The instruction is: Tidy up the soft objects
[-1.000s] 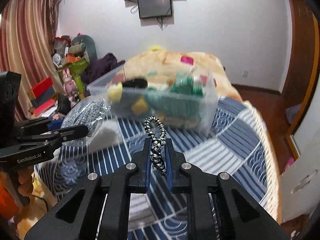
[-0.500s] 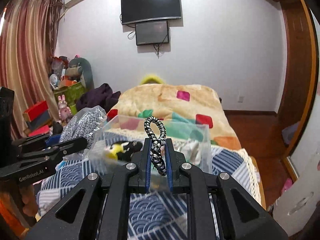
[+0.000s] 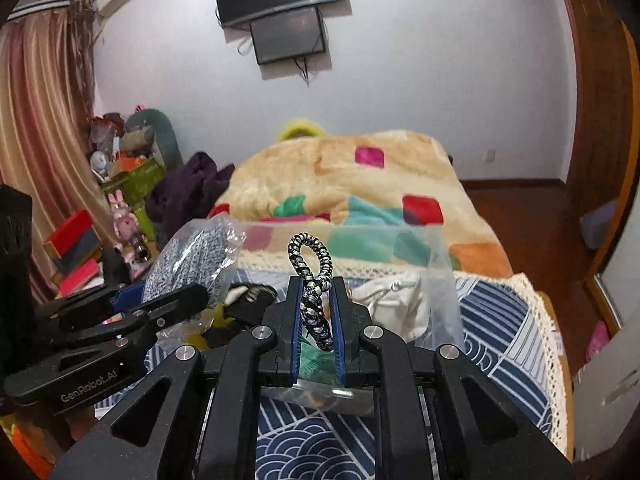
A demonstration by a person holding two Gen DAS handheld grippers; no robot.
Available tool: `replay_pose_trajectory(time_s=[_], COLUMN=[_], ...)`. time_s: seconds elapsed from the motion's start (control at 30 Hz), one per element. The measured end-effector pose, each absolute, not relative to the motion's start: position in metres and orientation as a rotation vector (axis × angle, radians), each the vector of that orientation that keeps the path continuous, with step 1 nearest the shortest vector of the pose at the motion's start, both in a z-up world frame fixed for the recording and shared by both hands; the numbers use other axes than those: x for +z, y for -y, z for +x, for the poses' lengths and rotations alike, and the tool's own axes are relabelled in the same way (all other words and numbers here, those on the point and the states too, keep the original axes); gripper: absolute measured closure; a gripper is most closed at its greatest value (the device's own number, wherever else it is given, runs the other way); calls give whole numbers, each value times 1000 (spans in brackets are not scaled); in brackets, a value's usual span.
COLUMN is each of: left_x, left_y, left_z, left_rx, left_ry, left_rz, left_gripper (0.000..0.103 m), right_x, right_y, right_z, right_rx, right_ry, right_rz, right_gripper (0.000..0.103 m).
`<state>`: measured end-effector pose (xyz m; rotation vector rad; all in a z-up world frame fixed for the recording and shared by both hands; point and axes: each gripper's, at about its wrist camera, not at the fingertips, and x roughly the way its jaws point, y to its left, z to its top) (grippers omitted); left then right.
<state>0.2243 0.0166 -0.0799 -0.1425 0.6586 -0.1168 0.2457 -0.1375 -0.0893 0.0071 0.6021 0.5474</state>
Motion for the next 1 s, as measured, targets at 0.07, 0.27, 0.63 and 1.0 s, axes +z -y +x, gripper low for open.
replay_pose_trajectory(time_s=[0.07, 0.27, 0.63, 1.0], left_x=[-85, -93, -77, -22], left_y=[-19, -18, -32, -30], left_z=[228, 229, 195, 132], left_rx=[-132, -116, -109, -112], left_ry=[-671, -686, -625, -446], left_rz=[-159, -124, -135, -110], left_gripper=[67, 60, 44, 44], right_x=[-95, -102, -89, -39], right_y=[135, 127, 138, 161], right_z=[250, 243, 227, 188], right_rx=[546, 507, 474, 477], right_ry=[-626, -643, -591, -427], right_rz=[-2, -76, -123, -92], right_gripper=[91, 77, 49, 48])
